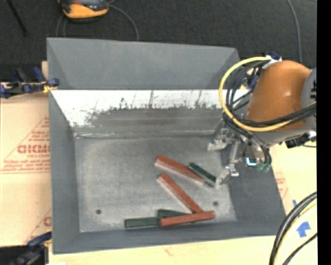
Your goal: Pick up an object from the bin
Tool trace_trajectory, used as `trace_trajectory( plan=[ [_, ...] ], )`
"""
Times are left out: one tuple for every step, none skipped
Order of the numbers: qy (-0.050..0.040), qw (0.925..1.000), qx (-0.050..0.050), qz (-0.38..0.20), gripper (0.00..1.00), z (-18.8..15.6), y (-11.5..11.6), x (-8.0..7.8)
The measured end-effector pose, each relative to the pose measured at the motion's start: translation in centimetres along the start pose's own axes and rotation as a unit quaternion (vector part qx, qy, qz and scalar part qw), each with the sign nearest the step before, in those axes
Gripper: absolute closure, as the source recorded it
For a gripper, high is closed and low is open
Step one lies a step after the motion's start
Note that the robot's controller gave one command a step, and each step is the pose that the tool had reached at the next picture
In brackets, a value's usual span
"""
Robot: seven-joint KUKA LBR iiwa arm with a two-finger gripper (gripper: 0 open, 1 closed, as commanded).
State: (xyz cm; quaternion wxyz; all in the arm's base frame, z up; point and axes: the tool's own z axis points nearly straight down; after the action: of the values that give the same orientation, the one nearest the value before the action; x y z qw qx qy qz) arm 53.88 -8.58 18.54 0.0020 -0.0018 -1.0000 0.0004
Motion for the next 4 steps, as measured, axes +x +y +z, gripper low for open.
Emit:
trace_trajectory(
  plan=[
    [-0.0039,1.0,0.001,-0.001,0.0,-0.4,0.0,-0.2],
    [-0.0062,0.999,-0.001,0.045,0.0,5.2,0.0,-2.3],
    [-0.0031,0.9988,0.001,0.05,0.0,10.8,1.9,-5.5],
    [-0.0053,0.9987,0.001,0.05,0.0,10.8,1.9,-5.4]
  ],
)
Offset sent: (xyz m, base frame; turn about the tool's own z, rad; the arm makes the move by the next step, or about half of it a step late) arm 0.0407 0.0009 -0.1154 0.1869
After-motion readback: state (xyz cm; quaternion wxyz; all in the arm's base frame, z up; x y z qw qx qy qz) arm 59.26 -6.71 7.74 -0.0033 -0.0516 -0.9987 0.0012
